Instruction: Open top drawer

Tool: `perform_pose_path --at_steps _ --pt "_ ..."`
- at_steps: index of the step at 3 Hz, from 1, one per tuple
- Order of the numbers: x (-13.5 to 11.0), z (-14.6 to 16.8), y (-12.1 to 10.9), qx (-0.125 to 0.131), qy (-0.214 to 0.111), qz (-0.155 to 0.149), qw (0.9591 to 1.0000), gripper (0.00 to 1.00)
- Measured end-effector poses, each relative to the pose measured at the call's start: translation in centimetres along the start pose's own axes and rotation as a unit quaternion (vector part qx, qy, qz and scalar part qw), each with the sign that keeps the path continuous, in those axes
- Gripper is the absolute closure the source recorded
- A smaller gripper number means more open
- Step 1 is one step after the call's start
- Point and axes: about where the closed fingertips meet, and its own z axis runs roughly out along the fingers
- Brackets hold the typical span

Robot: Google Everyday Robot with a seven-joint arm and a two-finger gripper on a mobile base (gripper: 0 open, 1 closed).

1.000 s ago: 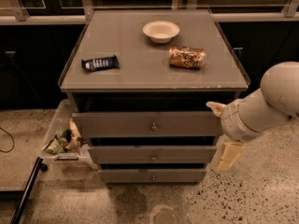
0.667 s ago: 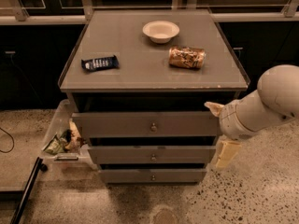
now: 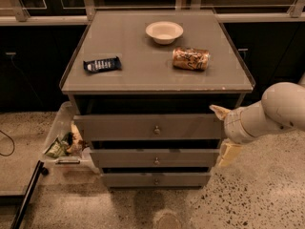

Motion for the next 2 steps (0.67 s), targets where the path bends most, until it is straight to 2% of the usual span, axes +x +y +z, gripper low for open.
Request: perform_pose_path --at_steps 2 --pt "-0.9 3.1 -2.8 0.026 -0.020 -0.064 0.9974 0.00"
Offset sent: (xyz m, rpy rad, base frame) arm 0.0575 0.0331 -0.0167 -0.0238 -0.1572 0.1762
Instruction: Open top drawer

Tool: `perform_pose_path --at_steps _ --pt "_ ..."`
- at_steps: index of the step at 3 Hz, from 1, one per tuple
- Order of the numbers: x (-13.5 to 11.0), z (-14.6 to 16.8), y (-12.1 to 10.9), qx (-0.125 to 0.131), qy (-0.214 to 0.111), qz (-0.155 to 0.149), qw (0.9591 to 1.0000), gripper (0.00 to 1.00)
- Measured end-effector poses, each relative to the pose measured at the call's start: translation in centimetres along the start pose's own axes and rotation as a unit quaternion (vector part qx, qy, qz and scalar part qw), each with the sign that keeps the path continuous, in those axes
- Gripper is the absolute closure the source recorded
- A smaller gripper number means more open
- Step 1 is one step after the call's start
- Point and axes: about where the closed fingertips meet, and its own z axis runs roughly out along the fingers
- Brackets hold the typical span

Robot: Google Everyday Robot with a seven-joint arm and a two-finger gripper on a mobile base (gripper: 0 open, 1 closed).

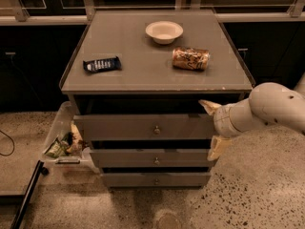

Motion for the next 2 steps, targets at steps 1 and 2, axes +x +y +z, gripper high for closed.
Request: perform_pose_path --at_steps 1,2 --pt "-0.1 1.9 -0.9 -0.010 -0.011 -0.016 0.9998 0.00" --pt "0.3 3.3 -0.9 -0.028 -0.021 -0.019 0.9992 0.00"
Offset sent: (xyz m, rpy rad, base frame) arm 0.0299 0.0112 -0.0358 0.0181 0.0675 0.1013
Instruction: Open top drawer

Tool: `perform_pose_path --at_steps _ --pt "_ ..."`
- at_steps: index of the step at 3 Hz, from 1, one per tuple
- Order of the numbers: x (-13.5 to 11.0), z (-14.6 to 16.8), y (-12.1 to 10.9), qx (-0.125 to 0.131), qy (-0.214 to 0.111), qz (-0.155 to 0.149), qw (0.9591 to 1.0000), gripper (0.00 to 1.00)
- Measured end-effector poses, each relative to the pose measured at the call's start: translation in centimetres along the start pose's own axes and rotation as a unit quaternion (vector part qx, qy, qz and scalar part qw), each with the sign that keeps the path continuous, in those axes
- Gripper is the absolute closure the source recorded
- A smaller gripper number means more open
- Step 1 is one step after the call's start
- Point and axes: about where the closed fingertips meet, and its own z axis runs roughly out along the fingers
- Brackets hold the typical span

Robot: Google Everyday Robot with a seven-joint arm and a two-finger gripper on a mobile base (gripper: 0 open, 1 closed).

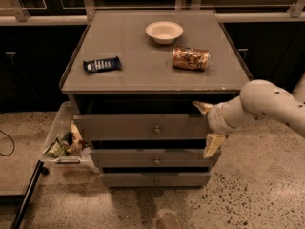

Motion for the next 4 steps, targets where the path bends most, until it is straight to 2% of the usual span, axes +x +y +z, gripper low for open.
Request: perform_pose_path --at_steps 2,3,4 --pt "1.3 0.8 -0.5 -0.038 -0.005 0.008 0.9992 0.00" --pt "2.2 0.6 -1.1 -0.043 0.002 0.010 0.9990 0.00" --pt "4.2 1.3 -0.1 -0.049 0.016 0.035 0.9981 0.00"
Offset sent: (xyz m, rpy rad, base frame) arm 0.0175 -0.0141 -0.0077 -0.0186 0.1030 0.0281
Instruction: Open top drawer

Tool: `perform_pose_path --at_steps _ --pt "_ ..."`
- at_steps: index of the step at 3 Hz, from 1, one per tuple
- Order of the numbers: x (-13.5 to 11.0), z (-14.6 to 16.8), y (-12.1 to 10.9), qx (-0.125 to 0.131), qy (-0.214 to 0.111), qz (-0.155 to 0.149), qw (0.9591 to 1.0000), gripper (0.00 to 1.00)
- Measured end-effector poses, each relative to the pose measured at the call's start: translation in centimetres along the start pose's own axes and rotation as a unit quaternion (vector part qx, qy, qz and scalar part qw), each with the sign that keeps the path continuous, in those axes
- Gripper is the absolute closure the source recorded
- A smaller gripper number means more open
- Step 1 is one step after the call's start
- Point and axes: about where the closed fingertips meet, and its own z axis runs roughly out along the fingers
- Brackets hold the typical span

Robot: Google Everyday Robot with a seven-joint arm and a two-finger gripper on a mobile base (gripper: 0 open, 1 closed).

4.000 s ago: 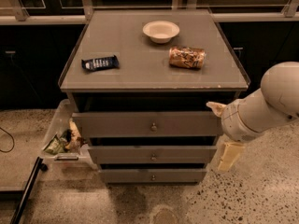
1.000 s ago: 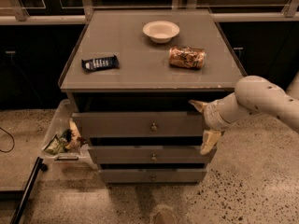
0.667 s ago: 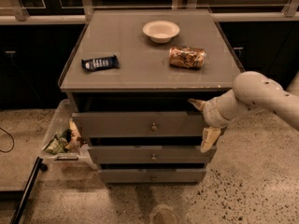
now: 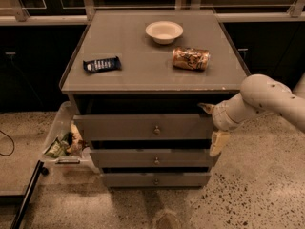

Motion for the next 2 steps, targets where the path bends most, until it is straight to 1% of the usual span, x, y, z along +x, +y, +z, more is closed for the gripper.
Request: perform_pose_path --at_steps 1,2 --pt "-0.06 1.44 0.17 -0.010 -0.003 -0.006 0.9999 0.00" --pt "-0.06 1.44 0.17 -0.010 -0.003 -0.006 0.9999 0.00"
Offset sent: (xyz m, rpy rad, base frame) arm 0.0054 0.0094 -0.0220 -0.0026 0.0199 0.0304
